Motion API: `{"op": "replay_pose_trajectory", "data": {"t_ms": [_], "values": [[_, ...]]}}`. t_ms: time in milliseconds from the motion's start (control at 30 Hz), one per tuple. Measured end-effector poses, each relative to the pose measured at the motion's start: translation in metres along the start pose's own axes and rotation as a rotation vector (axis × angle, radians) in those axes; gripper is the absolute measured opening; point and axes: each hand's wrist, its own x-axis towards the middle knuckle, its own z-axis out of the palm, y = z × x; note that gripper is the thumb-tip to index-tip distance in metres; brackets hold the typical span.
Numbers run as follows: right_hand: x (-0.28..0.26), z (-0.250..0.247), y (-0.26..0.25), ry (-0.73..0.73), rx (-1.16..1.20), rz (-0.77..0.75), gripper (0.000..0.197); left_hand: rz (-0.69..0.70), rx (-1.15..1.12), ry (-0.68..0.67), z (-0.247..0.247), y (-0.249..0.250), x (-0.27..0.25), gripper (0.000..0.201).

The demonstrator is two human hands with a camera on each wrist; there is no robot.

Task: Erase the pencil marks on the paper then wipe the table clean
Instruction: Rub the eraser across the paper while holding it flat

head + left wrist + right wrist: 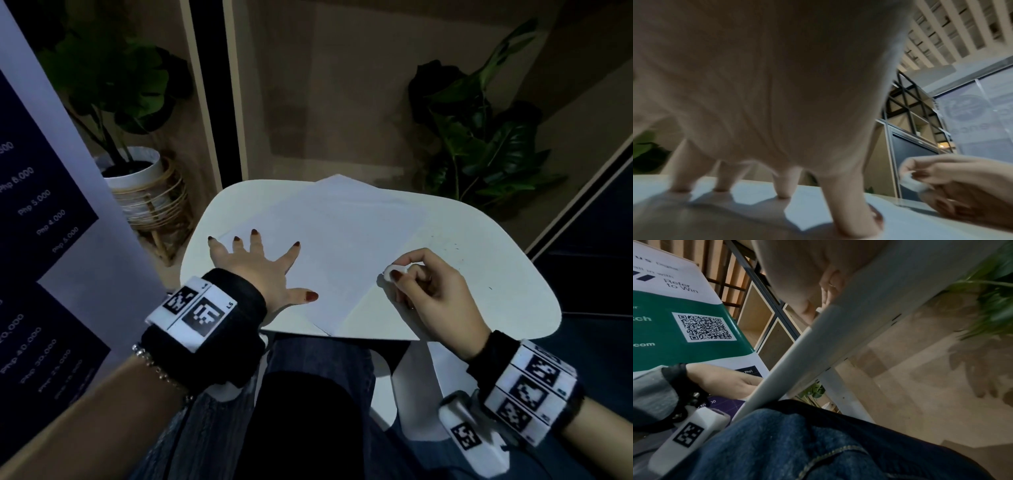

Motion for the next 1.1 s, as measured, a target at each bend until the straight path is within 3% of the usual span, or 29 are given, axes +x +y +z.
{"op": "replay_pose_trajectory", "data": {"t_ms": [67,200,267,367,500,600,867,967,1033,1100], "values": [[0.001,-0.001,0.001,-0.035,-0.006,0.005,0.008,0.067,-0.037,0.026,-0.002,0.003,-0.002,0.086],[0.009,-0.008,-0.002,-0.132,-0.009,0.028,0.009,0.416,-0.155,0.069,-0.002,0.002,0.003,0.085],[0.015,-0.010,-0.003,-0.166,-0.022,0.036,0.010,0.505,-0.209,0.037,0.003,0.002,0.007,0.080],[0.020,-0.004,-0.002,-0.151,-0.007,0.033,0.009,0.522,-0.229,0.033,0.009,0.004,0.012,0.077],[0.018,0.009,0.003,-0.024,-0.093,-0.005,0.013,0.512,-0.240,0.016,0.012,0.007,0.014,0.074],[0.019,0.010,0.005,0.026,-0.158,-0.028,0.004,0.513,-0.246,0.007,0.015,0.008,0.015,0.074],[0.021,0.015,0.006,0.038,-0.267,-0.040,0.008,0.502,-0.221,0.011,0.019,0.009,0.017,0.072],[0.018,0.016,0.002,-0.057,-0.301,-0.085,0.008,0.500,-0.225,0.006,0.019,0.009,0.018,0.072],[0.017,0.015,0.000,-0.100,-0.262,-0.087,0.009,0.503,-0.228,0.005,0.019,0.009,0.018,0.073],[0.021,0.012,0.005,-0.029,-0.178,-0.030,0.008,0.506,-0.235,0.002,0.018,0.008,0.018,0.073]]}}
